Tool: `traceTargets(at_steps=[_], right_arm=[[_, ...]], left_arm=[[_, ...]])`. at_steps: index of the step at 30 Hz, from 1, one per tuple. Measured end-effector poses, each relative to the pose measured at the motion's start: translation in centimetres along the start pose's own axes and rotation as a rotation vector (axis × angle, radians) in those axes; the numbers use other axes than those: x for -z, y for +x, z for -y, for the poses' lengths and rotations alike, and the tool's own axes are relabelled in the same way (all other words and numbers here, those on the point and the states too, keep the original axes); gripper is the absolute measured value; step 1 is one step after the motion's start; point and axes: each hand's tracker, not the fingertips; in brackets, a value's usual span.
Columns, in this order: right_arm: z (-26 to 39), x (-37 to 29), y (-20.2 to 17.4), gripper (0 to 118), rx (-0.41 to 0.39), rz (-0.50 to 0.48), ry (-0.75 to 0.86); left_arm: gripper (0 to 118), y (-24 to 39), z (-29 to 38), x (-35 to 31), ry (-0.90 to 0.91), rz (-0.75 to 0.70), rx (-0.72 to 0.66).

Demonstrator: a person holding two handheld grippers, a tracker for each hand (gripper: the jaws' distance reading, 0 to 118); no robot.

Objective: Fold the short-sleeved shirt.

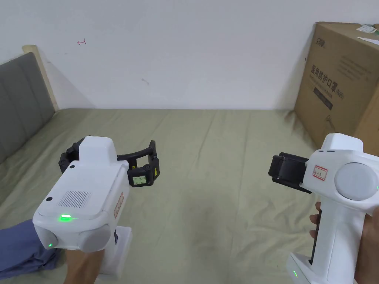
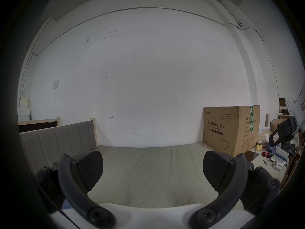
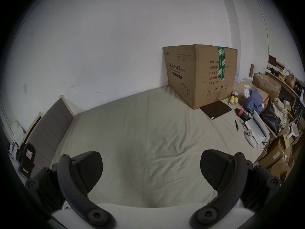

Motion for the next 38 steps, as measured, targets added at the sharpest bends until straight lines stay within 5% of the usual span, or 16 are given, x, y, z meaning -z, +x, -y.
traceTargets(at_steps=[15,18,21,28,38], right_arm=[[0.0,0.3,-0.1,116,-0.058,0.029,0.096],[0.2,0.3,0.5,116,-0.042,-0.015,0.157],[0.5,-0.3,0.4,117,-0.050,-0.187,0.286],[2.2,-0.3,0.6,117,-0.130,-0.063,0.450],[3.3,-0.2,1.3,118,-0.163,-0.078,0.523]], left_arm=[[118,-0.2,0.0,-0.2,0.007,-0.011,-0.001],[118,-0.2,-0.1,-0.2,0.010,-0.012,-0.002],[118,-0.3,-0.1,-0.2,0.013,-0.012,-0.003],[118,-0.3,-0.2,-0.2,0.017,-0.015,-0.003],[118,-0.3,-0.2,-0.1,0.019,-0.022,-0.020]])
